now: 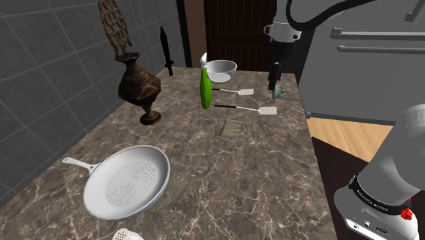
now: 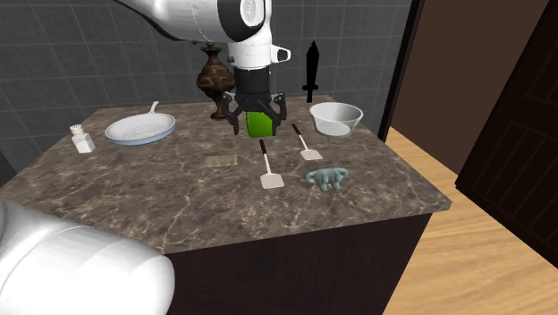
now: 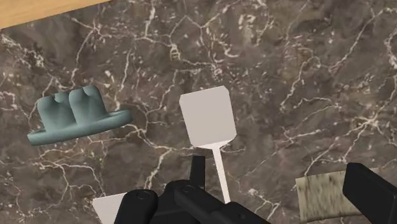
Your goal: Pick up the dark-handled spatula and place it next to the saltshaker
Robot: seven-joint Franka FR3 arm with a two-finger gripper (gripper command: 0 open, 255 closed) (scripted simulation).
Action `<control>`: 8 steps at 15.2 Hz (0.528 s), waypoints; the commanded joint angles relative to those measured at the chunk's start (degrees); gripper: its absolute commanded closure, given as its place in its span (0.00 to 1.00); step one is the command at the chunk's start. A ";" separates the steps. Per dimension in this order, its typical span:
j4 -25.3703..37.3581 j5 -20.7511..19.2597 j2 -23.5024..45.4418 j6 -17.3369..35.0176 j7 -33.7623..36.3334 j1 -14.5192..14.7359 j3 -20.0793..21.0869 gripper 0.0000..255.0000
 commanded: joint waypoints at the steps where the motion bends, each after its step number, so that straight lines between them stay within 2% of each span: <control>1: 0.99 0.42 4.13 3.65 -2.76 0.81 -0.90 0.00; 8: 5.00 3.90 18.42 14.93 -11.88 3.75 -2.42 0.00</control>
